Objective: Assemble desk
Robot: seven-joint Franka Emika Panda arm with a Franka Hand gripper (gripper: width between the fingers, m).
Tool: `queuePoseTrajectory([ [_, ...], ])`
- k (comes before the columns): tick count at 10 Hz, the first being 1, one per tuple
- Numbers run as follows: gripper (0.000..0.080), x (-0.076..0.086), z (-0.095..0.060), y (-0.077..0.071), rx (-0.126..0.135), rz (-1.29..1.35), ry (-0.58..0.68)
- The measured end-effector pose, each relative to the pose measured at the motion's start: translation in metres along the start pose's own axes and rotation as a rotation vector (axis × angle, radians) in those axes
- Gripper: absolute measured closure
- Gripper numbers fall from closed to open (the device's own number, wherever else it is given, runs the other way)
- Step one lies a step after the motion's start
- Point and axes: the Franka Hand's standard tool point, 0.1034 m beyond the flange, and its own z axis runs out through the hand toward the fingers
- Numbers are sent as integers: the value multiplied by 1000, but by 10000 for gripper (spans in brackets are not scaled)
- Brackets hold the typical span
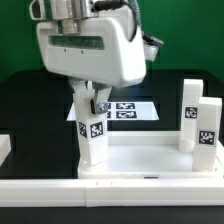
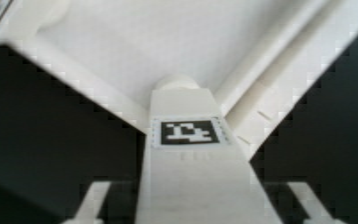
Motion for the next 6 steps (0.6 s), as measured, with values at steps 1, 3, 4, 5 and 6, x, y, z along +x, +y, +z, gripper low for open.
queuePoseTrajectory([
  [1,515,1,0,-1,29,174,-24],
  [3,514,2,1,-1,38,192,-32],
  [4,514,0,1,-2,32,95,-17],
  [5,415,-5,2,-5,26,-69,11],
  [6,415,-4,2,-7,34,-305,24],
])
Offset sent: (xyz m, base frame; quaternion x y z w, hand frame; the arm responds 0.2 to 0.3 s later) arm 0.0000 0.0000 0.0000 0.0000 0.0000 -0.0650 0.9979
